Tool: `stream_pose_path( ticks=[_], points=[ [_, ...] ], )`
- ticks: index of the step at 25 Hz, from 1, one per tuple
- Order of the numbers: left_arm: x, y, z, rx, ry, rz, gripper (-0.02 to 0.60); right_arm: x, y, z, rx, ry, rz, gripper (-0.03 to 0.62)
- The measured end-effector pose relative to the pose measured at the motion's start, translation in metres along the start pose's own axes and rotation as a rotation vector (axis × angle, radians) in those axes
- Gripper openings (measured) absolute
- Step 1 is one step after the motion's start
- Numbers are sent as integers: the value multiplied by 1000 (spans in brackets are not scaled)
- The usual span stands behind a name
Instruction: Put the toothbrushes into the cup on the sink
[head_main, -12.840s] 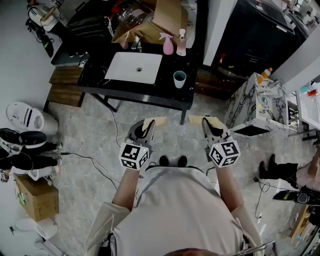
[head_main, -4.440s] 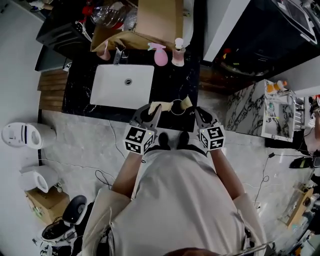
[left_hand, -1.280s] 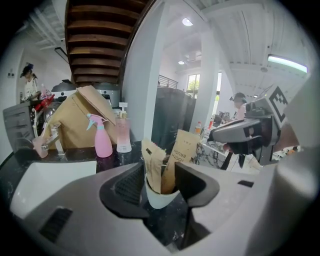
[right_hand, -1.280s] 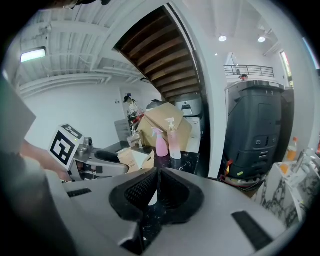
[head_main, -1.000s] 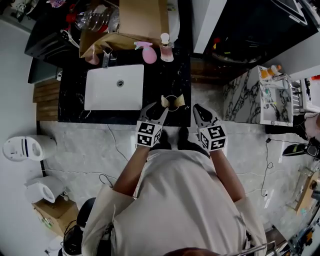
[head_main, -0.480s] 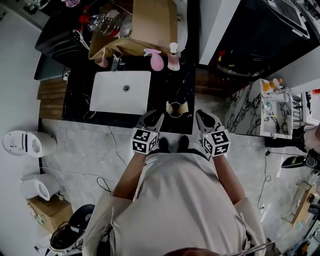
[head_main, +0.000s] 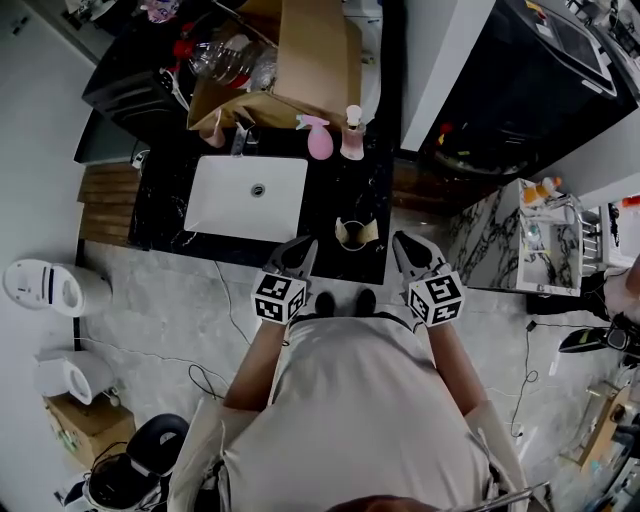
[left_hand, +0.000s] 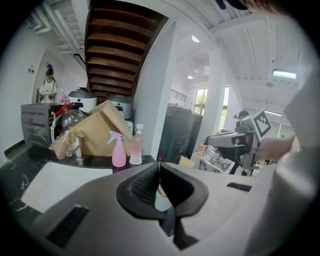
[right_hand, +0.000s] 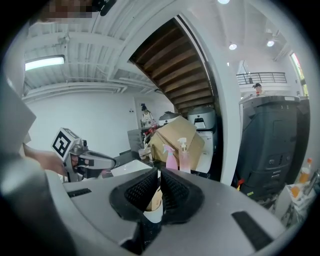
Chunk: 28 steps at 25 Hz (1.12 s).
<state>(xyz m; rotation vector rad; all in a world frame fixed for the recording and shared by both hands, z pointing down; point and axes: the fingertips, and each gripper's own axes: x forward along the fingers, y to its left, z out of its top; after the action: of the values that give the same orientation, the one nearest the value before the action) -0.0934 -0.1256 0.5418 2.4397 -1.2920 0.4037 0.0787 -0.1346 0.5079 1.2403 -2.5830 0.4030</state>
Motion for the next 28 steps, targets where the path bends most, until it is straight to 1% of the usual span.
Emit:
stream_pose_path(
  ticks=[4,9,16,28],
  points=[
    [-7,3,9,0,-23,7,9,-1,-4,3,10,-9,-5,41],
    [-14,4,15,-6,-42,17,9,-4,3,9,7,-39,3,38],
    [-14,2,8,-24,-42,19,8,-6,1,6,15,-37,-12,38],
    [-15,2,11,-36,-52,32,8,-11,1,5,29,-46,-13,38]
  ],
)
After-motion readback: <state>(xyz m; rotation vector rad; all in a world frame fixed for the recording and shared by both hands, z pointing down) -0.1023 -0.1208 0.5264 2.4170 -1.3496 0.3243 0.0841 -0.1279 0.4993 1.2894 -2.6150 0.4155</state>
